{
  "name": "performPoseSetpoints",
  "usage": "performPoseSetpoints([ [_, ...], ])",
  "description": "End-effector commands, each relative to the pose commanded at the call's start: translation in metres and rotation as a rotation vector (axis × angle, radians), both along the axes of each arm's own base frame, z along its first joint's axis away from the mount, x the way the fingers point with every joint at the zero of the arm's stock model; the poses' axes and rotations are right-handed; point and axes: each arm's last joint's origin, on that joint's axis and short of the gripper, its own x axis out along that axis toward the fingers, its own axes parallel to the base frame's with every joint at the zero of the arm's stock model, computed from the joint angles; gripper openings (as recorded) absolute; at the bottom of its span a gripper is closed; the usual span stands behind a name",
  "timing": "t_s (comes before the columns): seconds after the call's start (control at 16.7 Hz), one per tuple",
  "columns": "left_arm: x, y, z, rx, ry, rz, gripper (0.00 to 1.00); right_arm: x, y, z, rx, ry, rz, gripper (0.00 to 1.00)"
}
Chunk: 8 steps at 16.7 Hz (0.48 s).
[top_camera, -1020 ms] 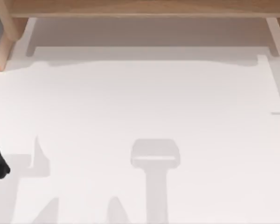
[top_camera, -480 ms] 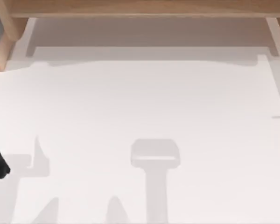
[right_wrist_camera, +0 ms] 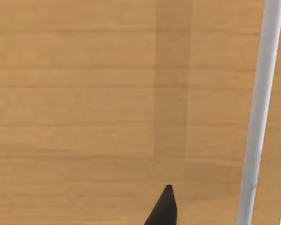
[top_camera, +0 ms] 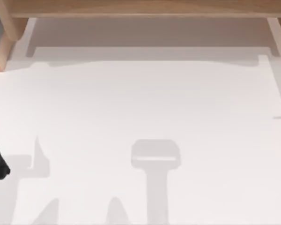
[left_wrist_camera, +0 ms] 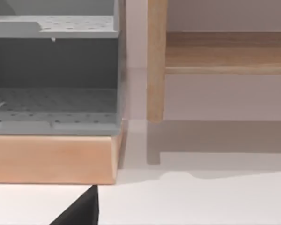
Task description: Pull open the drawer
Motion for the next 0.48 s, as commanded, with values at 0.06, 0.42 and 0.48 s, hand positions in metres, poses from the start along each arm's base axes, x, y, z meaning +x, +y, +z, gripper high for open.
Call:
performPoseSetpoints([
  [0.06,0.0,0.0,0.0,0.0,0.0,0.0,1.0,0.0,0.0,0.0,0.0,0.0,0.0,0.9],
  [0.42,0.0,0.0,0.0,0.0,0.0,0.0,1.0,0.0,0.0,0.0,0.0,0.0,0.0,1.0],
  [0.48,0.0,0.0,0.0,0.0,0.0,0.0,1.0,0.0,0.0,0.0,0.0,0.0,0.0,1.0],
])
